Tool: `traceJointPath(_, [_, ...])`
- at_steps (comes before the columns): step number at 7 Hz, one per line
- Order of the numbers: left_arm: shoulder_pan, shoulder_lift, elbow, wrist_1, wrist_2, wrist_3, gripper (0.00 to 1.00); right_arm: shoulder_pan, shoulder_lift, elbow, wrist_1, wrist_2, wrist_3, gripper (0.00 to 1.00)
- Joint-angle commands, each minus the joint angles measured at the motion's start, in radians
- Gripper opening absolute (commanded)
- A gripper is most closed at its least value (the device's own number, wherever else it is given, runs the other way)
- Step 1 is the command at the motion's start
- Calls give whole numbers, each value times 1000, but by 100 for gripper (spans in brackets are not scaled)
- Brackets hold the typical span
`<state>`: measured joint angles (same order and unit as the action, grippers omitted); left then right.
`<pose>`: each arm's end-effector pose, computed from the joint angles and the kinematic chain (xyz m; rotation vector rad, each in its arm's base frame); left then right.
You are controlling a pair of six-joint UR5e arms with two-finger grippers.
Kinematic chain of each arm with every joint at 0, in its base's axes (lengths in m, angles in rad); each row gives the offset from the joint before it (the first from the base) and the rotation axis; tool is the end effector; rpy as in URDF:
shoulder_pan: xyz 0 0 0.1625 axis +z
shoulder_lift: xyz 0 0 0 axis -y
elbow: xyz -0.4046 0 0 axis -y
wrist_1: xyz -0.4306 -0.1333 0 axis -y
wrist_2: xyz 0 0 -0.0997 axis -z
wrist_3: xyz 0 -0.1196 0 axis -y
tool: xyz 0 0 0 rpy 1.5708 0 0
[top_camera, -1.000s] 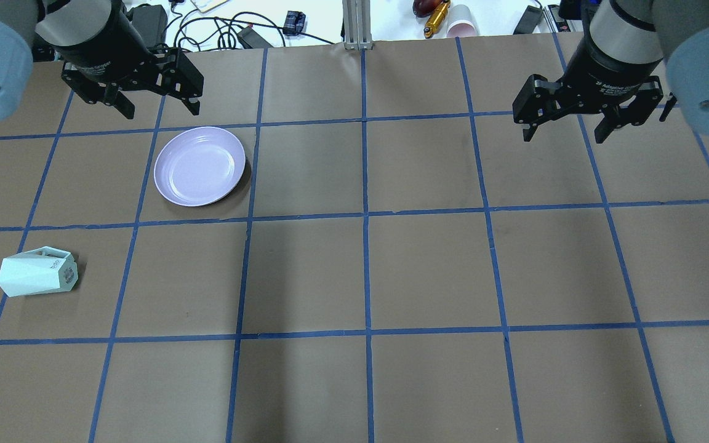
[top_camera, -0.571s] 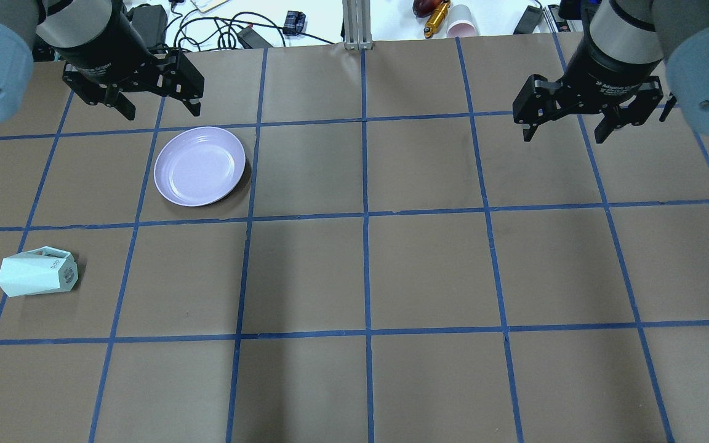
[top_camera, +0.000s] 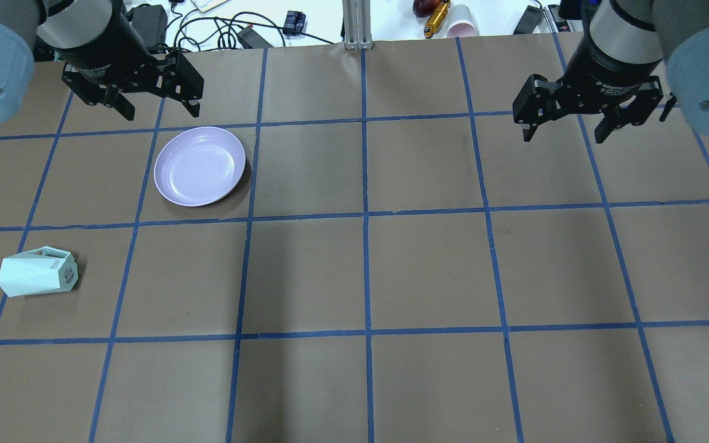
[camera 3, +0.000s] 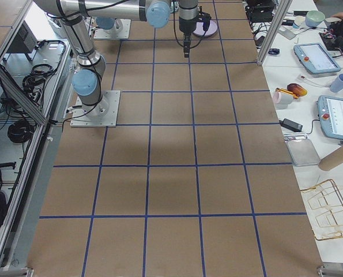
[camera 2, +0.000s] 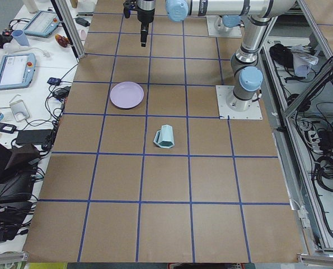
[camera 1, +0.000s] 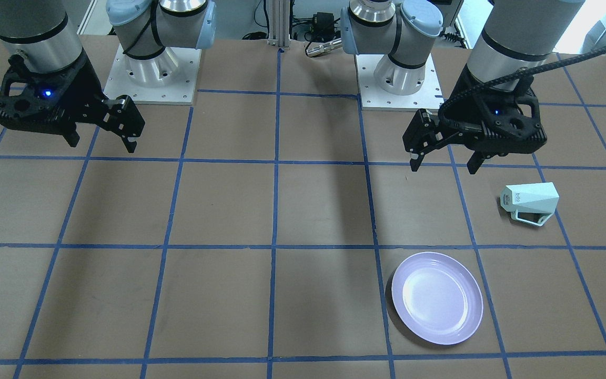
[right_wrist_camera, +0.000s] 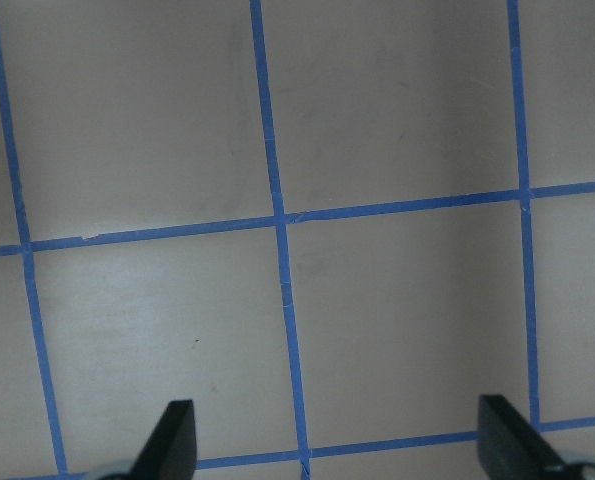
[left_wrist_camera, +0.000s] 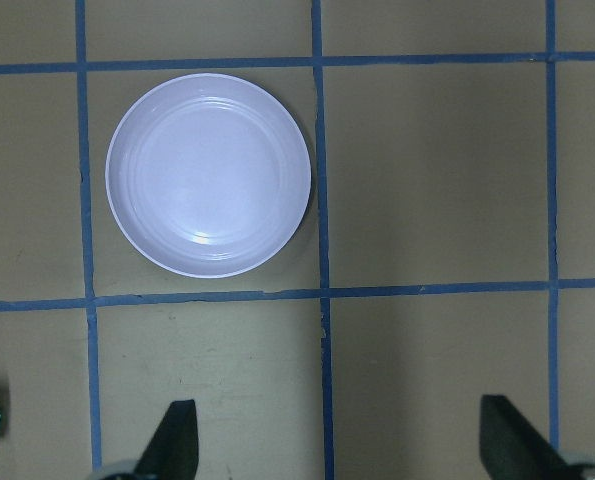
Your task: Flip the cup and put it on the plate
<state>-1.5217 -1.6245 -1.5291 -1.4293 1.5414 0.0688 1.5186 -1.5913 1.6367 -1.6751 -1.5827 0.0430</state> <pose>-0.1088 -0.5726 0.4557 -0.0336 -3.1131 0.2042 0.1041 -0.5346 0.4340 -0.1494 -3.1245 0.0921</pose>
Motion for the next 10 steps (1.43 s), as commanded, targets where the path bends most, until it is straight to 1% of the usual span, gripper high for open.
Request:
traceJointPath(1, [0,0,0,0,9,2,100,0,-1,0,0,0,0,100])
traceJointPath(3, [3,0,0,0,11,-10,100,0,1,0,0,1,0,100])
traceJointPath(4, [35,5,0,-13,8,0,100,0,1,0,0,0,0,100])
traceJointPath(5, [111,14,0,-23,-6,8,100,0,1,0,0,0,0,100])
traceJointPath(7, [214,35,7,-77,-7,177,100,0,-1,0,0,0,0,100])
traceJointPath(8, [251,40,12,-104,-32,201,100,0,-1,0,0,0,0,100])
traceJointPath(9, [268,43,15,-112,-35,213,100,0,-1,0,0,0,0,100])
traceJointPath(10, [296,41,39,-191,-52,227,100,0,1,0,0,0,0,100])
